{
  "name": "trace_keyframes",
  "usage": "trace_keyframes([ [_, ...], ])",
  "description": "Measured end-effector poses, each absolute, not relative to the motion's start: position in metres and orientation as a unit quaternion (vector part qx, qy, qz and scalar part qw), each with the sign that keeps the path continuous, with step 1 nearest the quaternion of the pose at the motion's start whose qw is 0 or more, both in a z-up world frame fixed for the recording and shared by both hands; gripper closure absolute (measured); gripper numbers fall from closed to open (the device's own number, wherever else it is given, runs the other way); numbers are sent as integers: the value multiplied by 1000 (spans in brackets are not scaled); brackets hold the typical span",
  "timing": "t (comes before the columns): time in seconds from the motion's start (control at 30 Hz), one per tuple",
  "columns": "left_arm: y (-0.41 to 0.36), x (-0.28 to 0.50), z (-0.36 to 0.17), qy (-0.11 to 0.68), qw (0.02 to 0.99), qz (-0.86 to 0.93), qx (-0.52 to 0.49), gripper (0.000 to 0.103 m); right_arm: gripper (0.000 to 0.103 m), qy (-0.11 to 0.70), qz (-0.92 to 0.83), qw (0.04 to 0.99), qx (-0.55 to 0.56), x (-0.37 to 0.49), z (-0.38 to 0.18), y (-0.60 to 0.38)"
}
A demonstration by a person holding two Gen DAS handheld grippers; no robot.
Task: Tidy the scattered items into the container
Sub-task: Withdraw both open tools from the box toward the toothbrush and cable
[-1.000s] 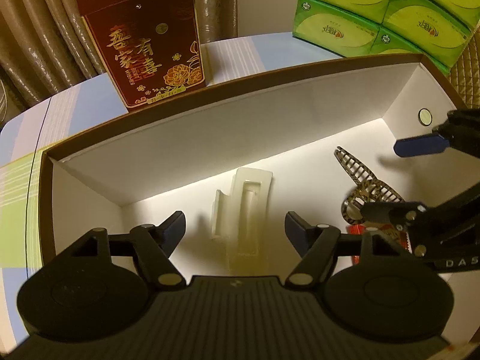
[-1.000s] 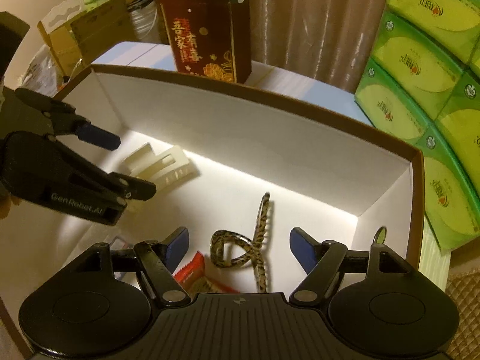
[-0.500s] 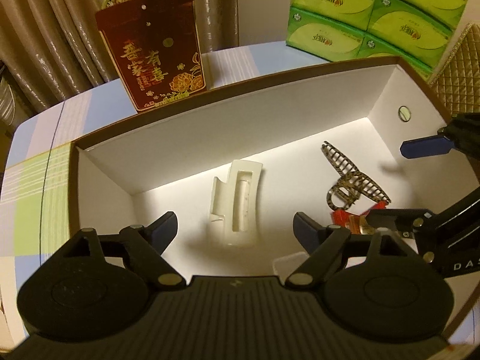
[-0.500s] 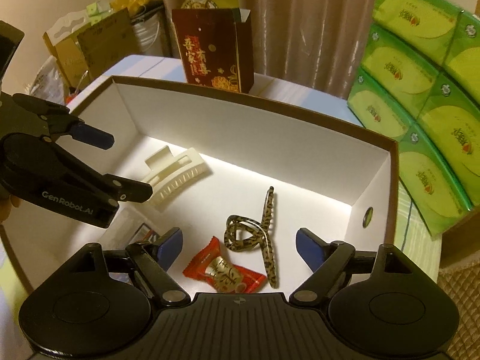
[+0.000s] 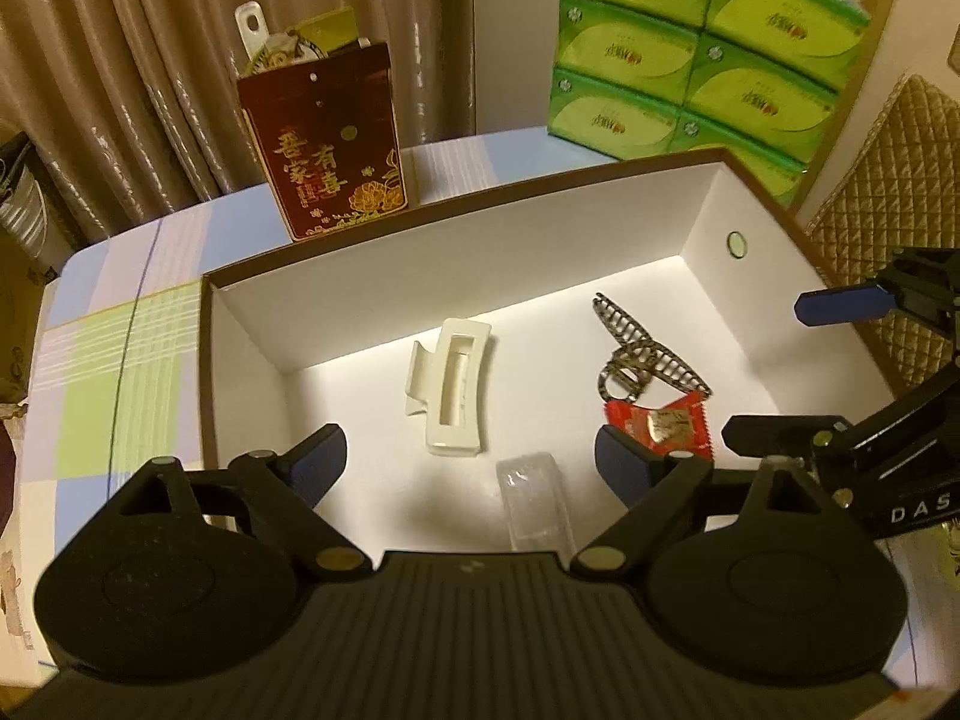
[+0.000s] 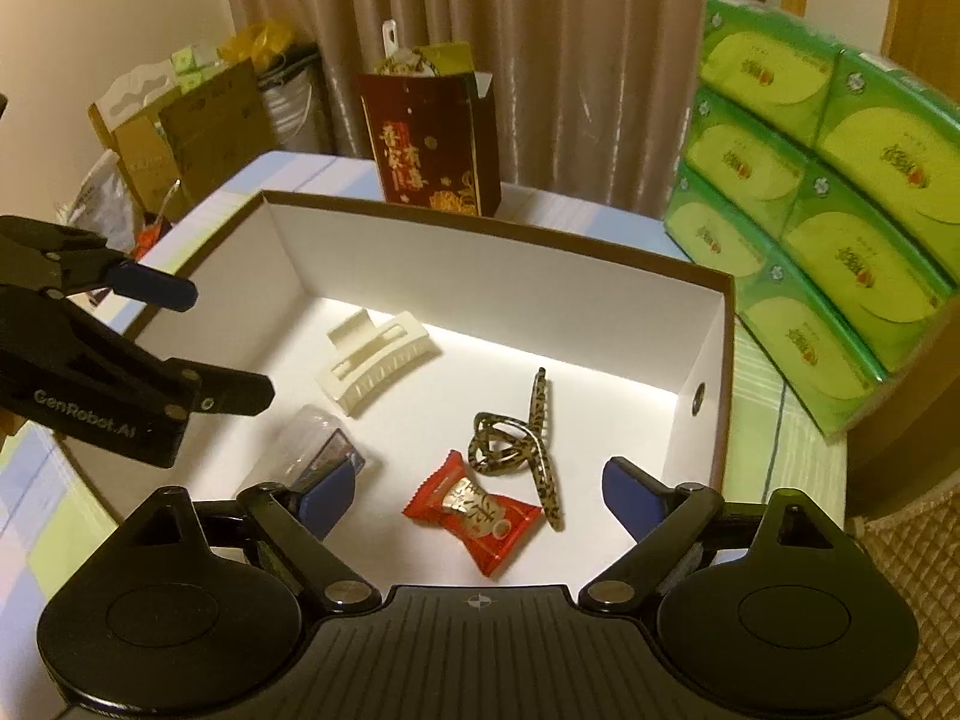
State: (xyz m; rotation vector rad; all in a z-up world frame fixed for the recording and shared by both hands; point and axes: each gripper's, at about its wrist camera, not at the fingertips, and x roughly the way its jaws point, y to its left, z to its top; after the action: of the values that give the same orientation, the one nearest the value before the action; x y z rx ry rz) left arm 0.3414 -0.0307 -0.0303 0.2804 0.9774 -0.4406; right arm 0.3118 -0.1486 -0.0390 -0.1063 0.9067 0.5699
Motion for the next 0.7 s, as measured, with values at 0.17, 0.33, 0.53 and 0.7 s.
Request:
trace_keyframes([
  [0.17, -25, 321, -14, 456, 856, -207, 131, 14, 14, 422, 269, 864, -49, 297, -28, -151],
  [0.33, -18, 300, -1, 444, 863, -204, 129, 13, 13, 410, 266, 871, -44, 280, -17, -155],
  [0.53, -11, 275, 15, 428, 872, -202, 128, 11, 13, 392, 258, 882, -39, 259, -6, -160],
  [0.7, -6, 251, 28, 416, 877, -203, 132, 9, 13, 381, 261, 886, -32, 237, 3, -165],
])
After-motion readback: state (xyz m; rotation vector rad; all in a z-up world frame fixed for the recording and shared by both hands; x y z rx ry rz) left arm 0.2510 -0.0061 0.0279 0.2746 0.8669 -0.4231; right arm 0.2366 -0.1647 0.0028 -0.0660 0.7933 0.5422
